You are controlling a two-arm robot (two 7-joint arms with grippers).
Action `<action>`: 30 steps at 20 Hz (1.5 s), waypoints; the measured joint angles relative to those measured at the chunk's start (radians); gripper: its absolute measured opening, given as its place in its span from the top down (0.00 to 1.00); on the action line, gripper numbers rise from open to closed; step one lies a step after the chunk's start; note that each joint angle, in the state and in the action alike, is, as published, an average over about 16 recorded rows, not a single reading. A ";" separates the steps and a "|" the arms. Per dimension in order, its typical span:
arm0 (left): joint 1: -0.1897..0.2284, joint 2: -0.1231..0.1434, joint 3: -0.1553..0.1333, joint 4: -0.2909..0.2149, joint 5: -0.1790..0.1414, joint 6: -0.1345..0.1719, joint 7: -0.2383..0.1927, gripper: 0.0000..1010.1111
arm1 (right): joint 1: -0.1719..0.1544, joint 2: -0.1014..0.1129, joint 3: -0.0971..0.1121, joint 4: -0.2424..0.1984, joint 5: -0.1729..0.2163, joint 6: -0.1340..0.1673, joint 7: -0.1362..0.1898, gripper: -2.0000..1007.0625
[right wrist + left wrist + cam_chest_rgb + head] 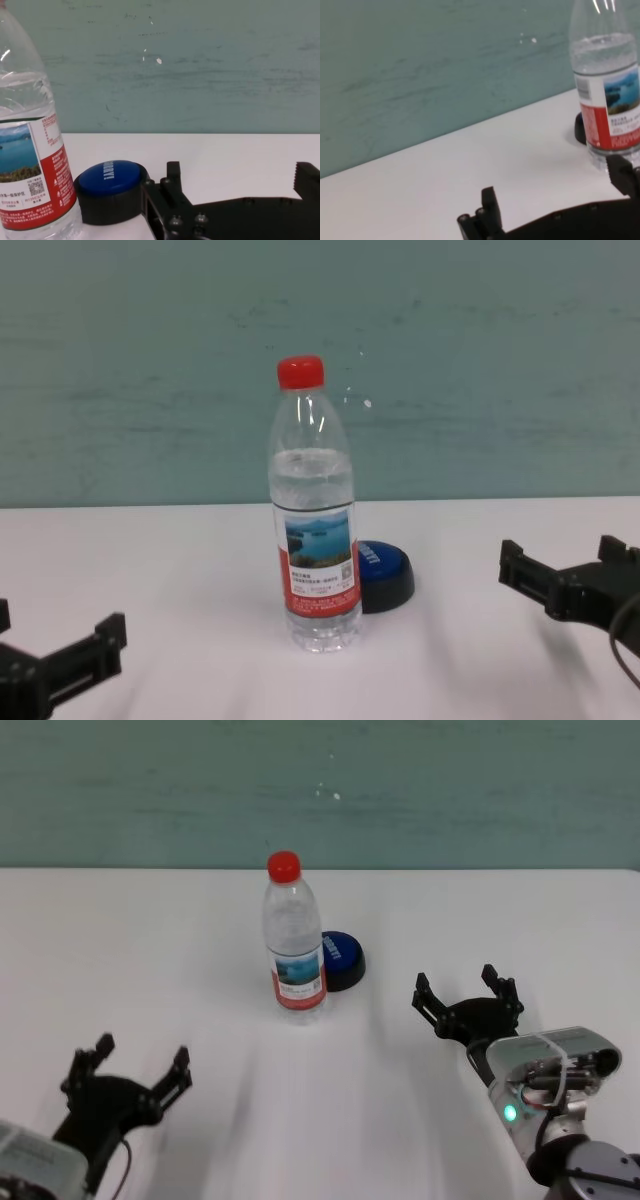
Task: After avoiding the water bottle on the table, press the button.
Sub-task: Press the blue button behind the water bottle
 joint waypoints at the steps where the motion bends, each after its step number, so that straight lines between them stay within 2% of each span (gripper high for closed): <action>1: 0.005 0.008 -0.001 0.000 0.006 -0.011 -0.010 0.01 | 0.000 0.000 0.000 0.000 0.000 0.000 0.000 0.00; 5: 0.013 0.039 -0.009 0.015 0.023 -0.066 -0.054 0.01 | 0.000 0.000 0.000 0.000 0.000 0.000 0.000 0.00; 9: 0.005 0.061 -0.022 0.041 0.024 -0.130 -0.090 0.01 | 0.000 0.000 0.000 0.000 0.000 0.000 0.000 0.00; 13: -0.016 0.074 -0.032 0.072 0.003 -0.193 -0.129 0.01 | 0.000 0.000 0.000 0.000 0.000 0.000 0.000 0.00; 17: -0.050 0.077 -0.032 0.110 -0.038 -0.236 -0.168 0.01 | 0.000 0.000 0.000 0.000 0.000 0.000 0.000 0.00; 20: -0.081 0.076 -0.023 0.139 -0.069 -0.252 -0.194 0.01 | 0.000 0.000 0.000 0.000 0.000 0.000 0.000 0.00; 24: -0.128 0.080 0.001 0.177 -0.101 -0.258 -0.229 0.01 | 0.000 0.000 0.000 0.000 0.000 0.000 0.000 0.00; 30: -0.198 0.093 0.048 0.234 -0.113 -0.243 -0.261 0.01 | 0.000 0.000 0.000 0.000 0.000 0.000 0.000 0.00</action>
